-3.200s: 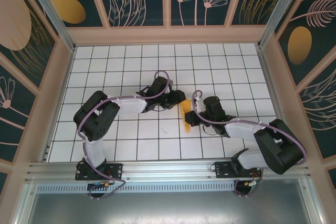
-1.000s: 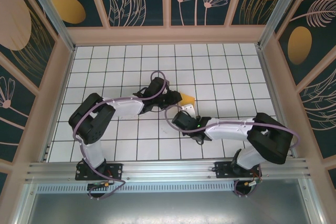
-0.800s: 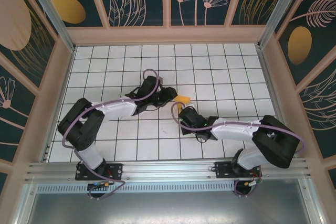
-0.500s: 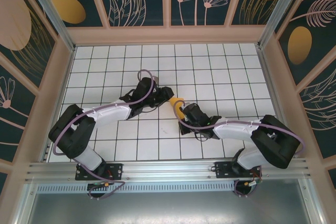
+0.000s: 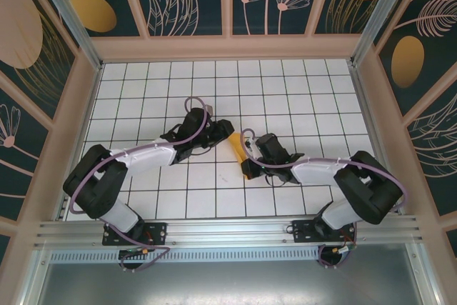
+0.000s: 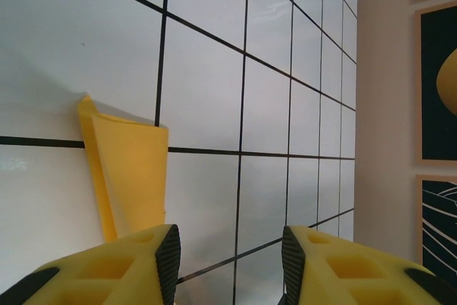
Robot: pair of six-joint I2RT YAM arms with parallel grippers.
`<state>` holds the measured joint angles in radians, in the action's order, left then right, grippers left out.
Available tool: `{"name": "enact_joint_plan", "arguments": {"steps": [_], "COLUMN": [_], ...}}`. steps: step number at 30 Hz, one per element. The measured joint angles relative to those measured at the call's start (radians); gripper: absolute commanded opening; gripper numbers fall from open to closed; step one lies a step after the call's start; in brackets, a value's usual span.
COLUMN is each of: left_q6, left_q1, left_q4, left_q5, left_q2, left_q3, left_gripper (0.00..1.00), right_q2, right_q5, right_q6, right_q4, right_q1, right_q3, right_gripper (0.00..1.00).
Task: Fold a paper plane with a square sheet of paper (pick it up from the middle)
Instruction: Fold the wing for the fifth time at the center of the table.
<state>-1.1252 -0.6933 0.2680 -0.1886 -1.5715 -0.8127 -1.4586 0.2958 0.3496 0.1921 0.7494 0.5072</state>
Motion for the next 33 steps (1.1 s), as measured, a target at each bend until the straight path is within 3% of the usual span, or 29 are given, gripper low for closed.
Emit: {"name": "enact_joint_plan", "arguments": {"steps": [11, 25, 33], "left_q6": [0.014, 0.020, 0.046], "left_q1": [0.000, 0.000, -0.012], "left_q4": [0.046, 0.098, 0.158], "left_q5": [-0.029, -0.087, -0.153], "left_q2": [0.001, 0.001, -0.046], "left_q3": [0.021, 0.094, 0.096], "left_gripper": [0.39, 0.38, 0.32], "right_q2": [-0.043, -0.121, -0.143], "right_q5": [0.134, 0.259, 0.344], "right_q6": [0.042, 0.158, 0.202], "right_q4": [0.085, 0.209, 0.245], "right_q1": [-0.080, -0.149, -0.200], "right_q3": [-0.037, -0.059, -0.071], "right_gripper": [0.08, 0.08, 0.09]}}
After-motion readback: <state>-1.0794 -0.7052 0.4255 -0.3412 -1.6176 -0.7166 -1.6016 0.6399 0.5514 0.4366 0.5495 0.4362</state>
